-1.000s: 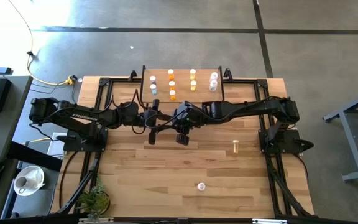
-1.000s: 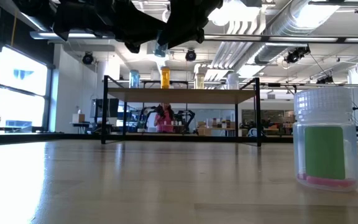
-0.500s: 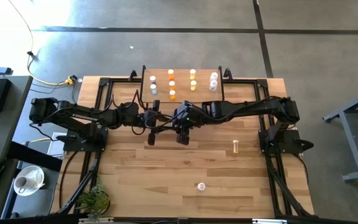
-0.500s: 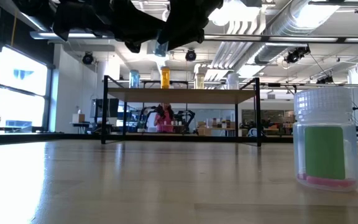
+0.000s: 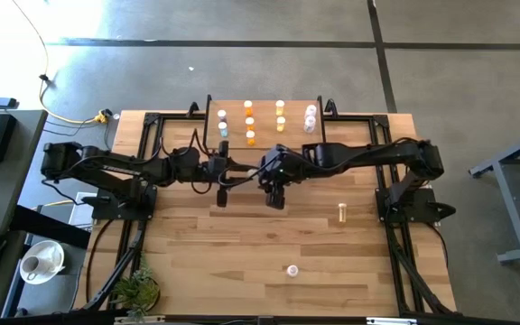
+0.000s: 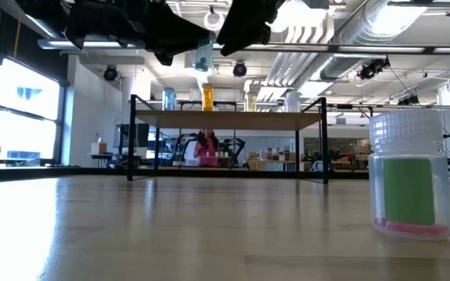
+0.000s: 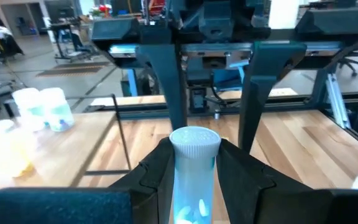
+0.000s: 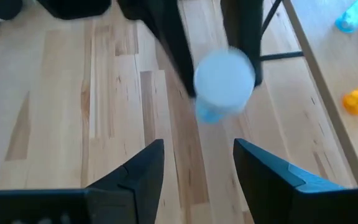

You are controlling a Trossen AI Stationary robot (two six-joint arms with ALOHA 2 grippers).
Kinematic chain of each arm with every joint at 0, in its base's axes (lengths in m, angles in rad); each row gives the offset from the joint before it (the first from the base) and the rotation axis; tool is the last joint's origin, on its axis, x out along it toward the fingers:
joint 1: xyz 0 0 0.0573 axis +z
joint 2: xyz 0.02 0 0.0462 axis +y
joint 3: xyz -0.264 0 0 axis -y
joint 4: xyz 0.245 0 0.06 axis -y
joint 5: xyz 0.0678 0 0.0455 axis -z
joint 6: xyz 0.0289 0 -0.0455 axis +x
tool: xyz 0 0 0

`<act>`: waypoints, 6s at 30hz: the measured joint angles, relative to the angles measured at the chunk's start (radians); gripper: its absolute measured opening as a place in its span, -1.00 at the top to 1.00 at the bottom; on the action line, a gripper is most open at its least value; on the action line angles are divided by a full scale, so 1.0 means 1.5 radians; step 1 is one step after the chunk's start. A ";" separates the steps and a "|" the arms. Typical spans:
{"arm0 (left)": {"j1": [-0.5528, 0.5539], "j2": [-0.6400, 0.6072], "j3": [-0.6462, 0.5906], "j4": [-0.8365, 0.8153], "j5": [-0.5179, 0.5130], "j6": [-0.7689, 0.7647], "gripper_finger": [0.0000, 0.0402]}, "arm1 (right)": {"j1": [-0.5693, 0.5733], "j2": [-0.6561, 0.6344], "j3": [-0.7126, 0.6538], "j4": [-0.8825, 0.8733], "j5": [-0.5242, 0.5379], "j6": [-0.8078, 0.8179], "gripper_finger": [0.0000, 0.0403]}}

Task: Pick and place medicine bottles onto shelf by color
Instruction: Put the blue pill bottle on the shelf aligned with the other blue pill bottle

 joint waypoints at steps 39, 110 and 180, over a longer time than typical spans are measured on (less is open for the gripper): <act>0.102 -0.077 -0.211 0.222 -0.323 -0.043 0.52 | -0.007 -0.038 0.000 -0.009 0.009 -0.012 0.08; 0.083 -0.035 -0.137 0.093 -0.487 -0.120 0.55 | -0.006 -0.037 0.000 -0.016 0.008 -0.031 0.08; 0.036 -0.088 -0.138 0.094 -0.492 -0.079 0.22 | -0.006 -0.037 0.000 -0.015 0.007 -0.022 0.08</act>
